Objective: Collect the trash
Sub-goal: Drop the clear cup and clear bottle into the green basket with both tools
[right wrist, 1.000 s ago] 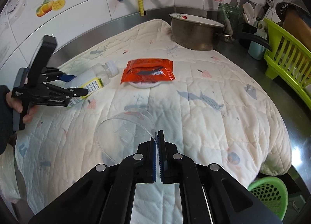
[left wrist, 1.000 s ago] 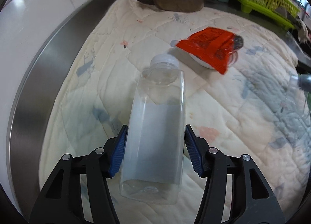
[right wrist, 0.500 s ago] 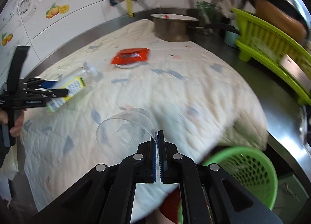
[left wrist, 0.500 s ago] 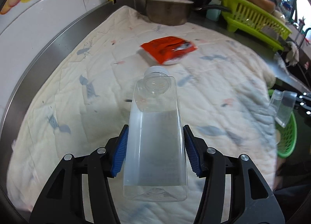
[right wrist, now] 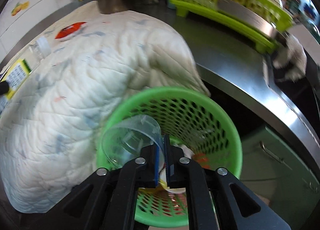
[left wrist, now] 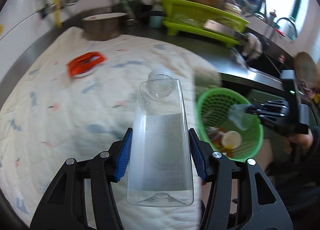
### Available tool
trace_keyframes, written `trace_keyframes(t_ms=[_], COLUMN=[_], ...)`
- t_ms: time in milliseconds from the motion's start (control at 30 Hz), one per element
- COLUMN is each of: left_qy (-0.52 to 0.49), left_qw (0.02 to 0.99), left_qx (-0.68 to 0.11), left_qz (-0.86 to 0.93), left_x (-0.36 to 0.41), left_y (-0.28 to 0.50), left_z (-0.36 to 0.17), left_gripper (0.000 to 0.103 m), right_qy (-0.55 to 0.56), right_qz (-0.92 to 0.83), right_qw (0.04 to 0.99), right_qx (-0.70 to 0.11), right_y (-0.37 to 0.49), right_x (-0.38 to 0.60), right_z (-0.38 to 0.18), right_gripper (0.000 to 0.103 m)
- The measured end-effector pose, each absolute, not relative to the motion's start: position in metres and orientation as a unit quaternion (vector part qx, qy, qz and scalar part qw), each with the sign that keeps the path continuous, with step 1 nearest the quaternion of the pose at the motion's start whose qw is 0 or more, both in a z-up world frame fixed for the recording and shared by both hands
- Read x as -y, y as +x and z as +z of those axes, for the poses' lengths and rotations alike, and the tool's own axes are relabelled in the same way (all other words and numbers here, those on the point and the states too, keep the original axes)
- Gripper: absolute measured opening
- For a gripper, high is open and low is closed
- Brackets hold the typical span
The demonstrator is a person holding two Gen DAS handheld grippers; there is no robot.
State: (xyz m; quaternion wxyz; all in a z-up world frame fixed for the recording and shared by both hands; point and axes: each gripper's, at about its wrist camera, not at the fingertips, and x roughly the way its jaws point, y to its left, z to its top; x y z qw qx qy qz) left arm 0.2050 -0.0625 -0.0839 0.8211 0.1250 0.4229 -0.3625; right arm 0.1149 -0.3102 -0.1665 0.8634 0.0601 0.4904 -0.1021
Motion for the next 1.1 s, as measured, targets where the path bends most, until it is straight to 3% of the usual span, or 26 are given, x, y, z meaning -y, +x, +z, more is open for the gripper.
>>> trace_keyframes(t_ms=[233, 333, 667, 1033, 1100], left_qy=[0.141, 0.149, 0.195, 0.194, 0.194], left_qw=[0.797, 0.786, 0.751, 0.733, 0.735], left_qx=[-0.423, -0.428, -0.451, -0.489, -0.487], left_qz=[-0.406, -0.421, -0.441, -0.431, -0.43], left_x=[0.115, 0.138, 0.204, 0.243, 0.239], left_y=[0.171, 0.164, 0.157, 0.173, 0.171], left_z=[-0.09, -0.097, -0.136, -0.172, -0.171], left_gripper=[0.054, 0.054, 0.054, 0.055, 0.061], right_qy=[0.076, 0.082, 0.109, 0.12, 0.12], right_qz=[-0.136, -0.144, -0.178, -0.183, -0.181], right_qw=[0.862, 0.862, 0.872, 0.876, 0.877], right_qx=[-0.483, -0.478, -0.443, -0.43, -0.429], right_y=[0.09, 0.083, 0.041, 0.023, 0.022], right_x=[0.336, 0.342, 0.36, 0.361, 0.36], right_z=[-0.17, -0.167, -0.14, -0.129, -0.128], right_gripper=[0.024, 0.039, 0.054, 0.056, 0.057])
